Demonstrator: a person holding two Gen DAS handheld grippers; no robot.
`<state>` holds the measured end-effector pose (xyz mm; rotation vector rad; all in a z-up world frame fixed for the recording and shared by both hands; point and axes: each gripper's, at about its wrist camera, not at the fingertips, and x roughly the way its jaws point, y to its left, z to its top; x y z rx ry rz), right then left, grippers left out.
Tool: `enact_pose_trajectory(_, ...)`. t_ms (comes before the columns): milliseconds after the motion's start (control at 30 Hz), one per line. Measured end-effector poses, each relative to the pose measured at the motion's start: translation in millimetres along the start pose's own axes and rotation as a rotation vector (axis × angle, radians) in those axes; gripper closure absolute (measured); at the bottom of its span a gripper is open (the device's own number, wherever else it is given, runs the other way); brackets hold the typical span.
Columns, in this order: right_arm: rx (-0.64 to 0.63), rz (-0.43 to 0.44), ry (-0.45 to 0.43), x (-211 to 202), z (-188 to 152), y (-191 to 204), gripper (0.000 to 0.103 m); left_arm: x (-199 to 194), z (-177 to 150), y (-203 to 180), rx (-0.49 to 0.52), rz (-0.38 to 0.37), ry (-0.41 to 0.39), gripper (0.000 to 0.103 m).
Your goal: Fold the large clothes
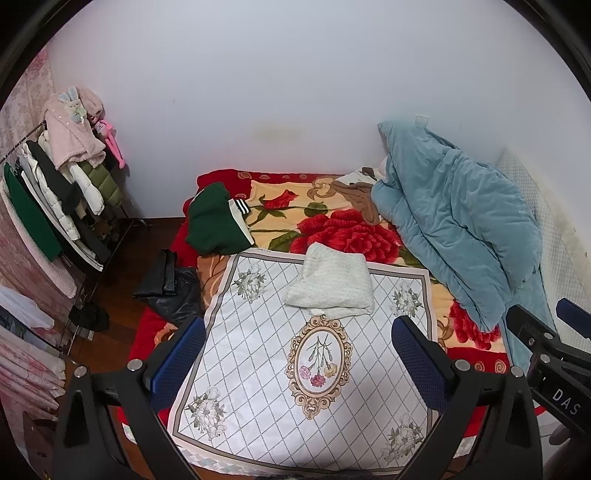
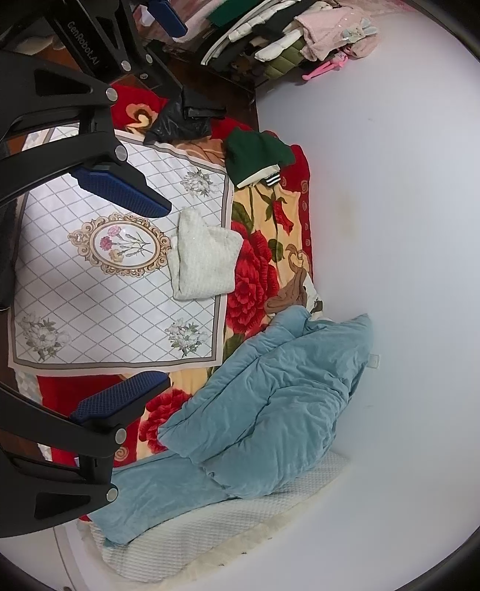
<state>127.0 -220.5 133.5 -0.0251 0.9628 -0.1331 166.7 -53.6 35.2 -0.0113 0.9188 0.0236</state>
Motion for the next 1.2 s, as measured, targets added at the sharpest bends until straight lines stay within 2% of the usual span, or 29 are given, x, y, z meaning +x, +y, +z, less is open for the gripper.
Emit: enact_pose_trajectory(1200,-0.002,0.003,-0.007,0.8,4.7,3.8,0.017,-2.6,8.3,9.0,0.006,0.004,-0.009,0.000)
